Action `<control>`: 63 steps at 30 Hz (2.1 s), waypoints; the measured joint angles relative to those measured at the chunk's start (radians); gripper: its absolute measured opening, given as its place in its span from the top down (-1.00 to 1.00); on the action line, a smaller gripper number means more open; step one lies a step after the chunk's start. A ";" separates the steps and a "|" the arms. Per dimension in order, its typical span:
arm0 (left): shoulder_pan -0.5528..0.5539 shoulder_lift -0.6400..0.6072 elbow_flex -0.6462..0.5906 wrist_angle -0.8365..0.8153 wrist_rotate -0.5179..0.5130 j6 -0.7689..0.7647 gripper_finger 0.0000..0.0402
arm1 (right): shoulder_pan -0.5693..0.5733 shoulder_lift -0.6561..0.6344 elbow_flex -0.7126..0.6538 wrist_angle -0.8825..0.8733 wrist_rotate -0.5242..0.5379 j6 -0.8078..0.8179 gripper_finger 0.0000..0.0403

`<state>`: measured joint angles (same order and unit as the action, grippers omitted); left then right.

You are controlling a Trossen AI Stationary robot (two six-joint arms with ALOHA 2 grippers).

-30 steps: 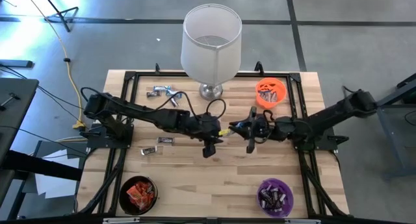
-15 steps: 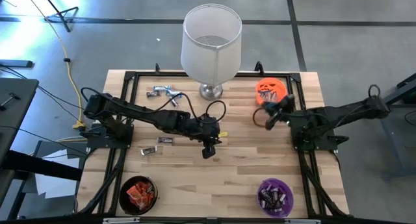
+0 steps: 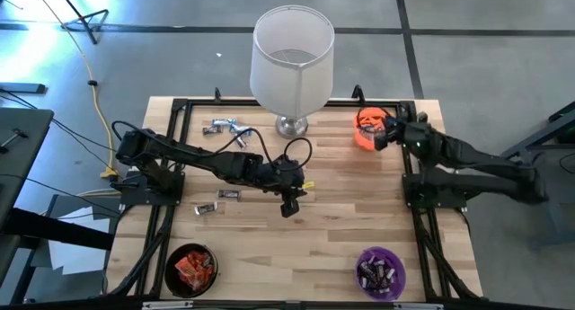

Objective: Sort candy
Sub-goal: Put the white chocolate bar into the orange bucket

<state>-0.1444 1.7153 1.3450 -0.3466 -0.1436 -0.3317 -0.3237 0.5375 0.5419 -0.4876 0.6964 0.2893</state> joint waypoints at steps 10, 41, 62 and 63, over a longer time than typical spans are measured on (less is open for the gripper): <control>-0.003 0.000 0.000 -0.006 0.000 -0.006 0.51 | -0.344 0.168 0.000 0.165 -0.439 -0.147 0.53; -0.131 -0.002 -0.099 -0.761 -0.107 -0.506 0.51 | -0.080 0.242 0.143 -0.018 -1.005 0.140 0.20; 0.045 -0.002 -0.334 -0.702 -0.208 0.268 0.51 | 0.299 0.242 0.143 -0.007 -0.710 0.298 0.20; 0.055 -0.002 -0.334 -0.691 -0.208 0.280 0.51 | 0.299 0.242 0.143 -0.007 -0.704 0.298 0.20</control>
<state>-0.0891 1.7138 1.0107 -1.0379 -0.3518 -0.0513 -0.0250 0.7795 0.6846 -0.4950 -0.0079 0.5869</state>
